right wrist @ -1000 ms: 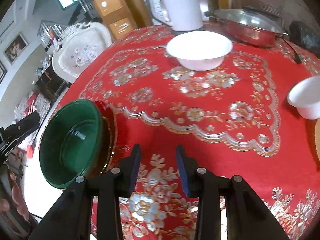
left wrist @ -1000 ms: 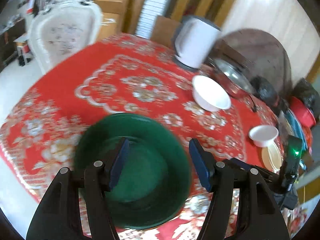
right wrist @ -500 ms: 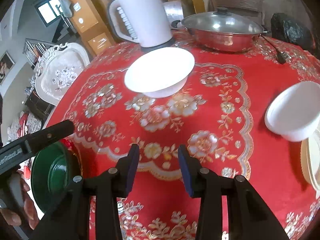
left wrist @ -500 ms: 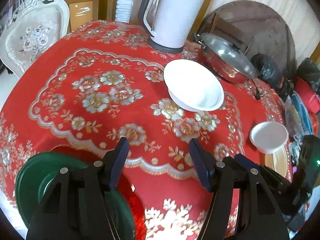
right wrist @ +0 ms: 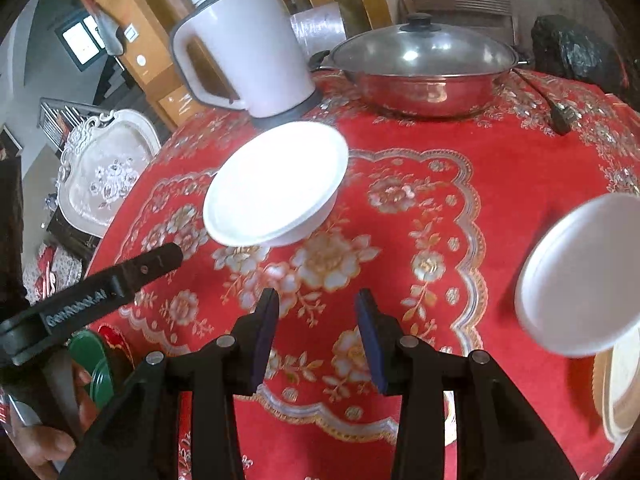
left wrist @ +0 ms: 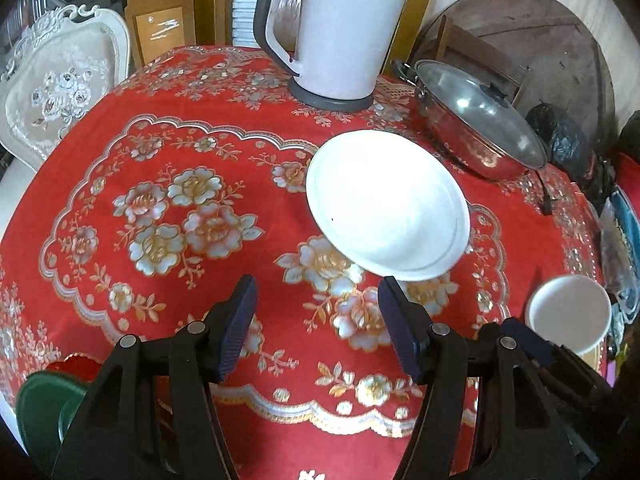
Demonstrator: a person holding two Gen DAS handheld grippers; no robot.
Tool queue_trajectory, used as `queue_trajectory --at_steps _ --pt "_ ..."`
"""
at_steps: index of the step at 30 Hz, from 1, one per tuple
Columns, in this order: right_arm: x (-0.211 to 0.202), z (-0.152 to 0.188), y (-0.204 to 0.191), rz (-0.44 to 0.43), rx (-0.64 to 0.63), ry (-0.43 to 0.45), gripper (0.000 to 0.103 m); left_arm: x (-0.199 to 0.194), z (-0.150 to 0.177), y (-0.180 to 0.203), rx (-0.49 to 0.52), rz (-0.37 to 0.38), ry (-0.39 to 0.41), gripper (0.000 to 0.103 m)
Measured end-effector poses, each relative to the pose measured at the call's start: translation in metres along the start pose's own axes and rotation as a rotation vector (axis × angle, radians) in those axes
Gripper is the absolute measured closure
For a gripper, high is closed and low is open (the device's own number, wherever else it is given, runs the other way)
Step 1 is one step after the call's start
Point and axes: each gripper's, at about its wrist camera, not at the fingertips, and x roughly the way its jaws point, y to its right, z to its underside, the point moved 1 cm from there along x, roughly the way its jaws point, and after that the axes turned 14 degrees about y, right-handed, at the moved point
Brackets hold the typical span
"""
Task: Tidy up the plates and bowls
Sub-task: 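Withdraw both grippers and reach toward the large white plate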
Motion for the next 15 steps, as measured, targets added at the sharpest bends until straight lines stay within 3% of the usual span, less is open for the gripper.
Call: queue_trajectory --at_steps 9,15 --pt "0.018 -0.020 0.008 0.002 0.010 0.005 0.063 0.023 -0.011 0.006 0.018 -0.019 -0.020 0.040" --pt "0.029 -0.024 0.014 -0.007 0.026 -0.004 0.063 0.046 -0.024 0.002 -0.050 0.025 -0.070 0.040"
